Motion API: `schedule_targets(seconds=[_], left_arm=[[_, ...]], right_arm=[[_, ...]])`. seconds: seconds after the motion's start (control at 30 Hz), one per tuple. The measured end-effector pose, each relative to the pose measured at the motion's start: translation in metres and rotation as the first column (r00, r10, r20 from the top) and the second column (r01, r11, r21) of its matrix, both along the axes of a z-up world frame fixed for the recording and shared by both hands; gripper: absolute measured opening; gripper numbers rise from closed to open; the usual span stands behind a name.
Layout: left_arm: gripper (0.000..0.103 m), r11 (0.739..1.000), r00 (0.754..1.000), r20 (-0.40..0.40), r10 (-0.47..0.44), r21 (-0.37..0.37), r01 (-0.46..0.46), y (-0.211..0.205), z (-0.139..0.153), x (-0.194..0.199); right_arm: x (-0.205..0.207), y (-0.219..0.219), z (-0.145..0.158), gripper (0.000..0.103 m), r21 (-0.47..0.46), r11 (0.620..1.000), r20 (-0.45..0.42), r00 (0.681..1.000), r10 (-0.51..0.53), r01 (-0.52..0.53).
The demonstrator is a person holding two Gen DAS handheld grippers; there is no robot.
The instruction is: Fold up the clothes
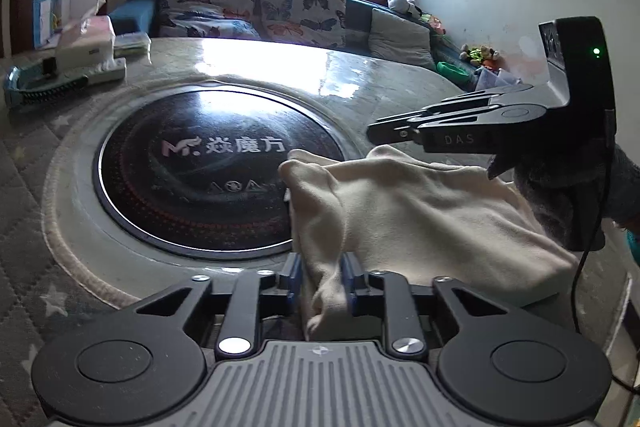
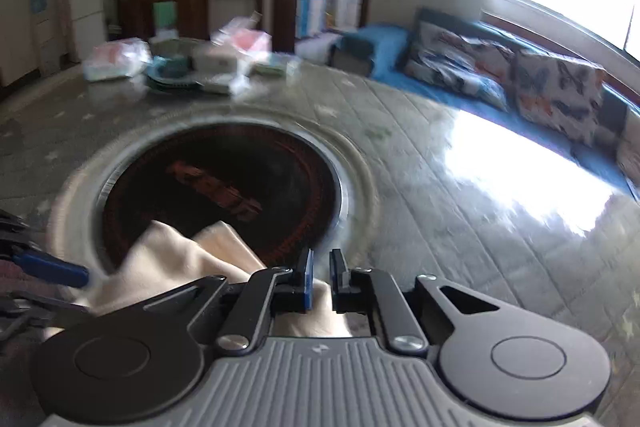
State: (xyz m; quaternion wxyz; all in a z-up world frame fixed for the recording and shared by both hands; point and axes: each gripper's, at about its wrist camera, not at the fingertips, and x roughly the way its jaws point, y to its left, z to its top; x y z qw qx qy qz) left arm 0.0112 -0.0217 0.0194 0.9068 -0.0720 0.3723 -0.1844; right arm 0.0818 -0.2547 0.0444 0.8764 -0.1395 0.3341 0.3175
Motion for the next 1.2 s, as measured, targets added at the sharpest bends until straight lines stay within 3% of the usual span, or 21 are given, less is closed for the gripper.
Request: schedule_targets(seconds=[0.33,0.53,0.63,0.83,1.03,1.2], left_arm=[[0.011,0.999,0.999,-0.016,-0.031,-0.04,0.03,0.002,0.001,-0.021],[0.01,0.997,0.998,-0.043,-0.037,-0.069,0.034,0.014,0.002,-0.051],[0.01,0.997,0.999,-0.044,-0.027,-0.068,0.024,0.019,0.007,-0.06],[0.012,1.0,1.0,0.01,0.0,-0.024,0.0,0.021,0.021,-0.064],[0.012,0.999,0.997,0.074,-0.03,-0.018,0.032,-0.003,0.035,-0.042],[0.012,0.999,0.998,0.054,-0.042,0.012,0.042,-0.031,0.03,-0.013]], right_arm=[[0.002,0.035,-0.024,0.012,-0.013,0.994,-0.097,0.99,0.104,-0.106],[-0.027,0.037,-0.019,0.013,-0.005,0.982,-0.083,0.978,0.19,-0.191],[-0.038,0.024,-0.006,0.013,0.045,0.985,-0.061,0.983,0.171,-0.168],[-0.066,-0.031,0.012,0.013,-0.019,0.996,-0.015,0.996,0.083,-0.083],[-0.067,-0.087,-0.002,0.013,-0.024,0.997,-0.058,0.995,-0.075,0.074],[-0.062,-0.11,-0.011,0.012,0.011,0.99,-0.069,0.987,-0.142,0.143]])
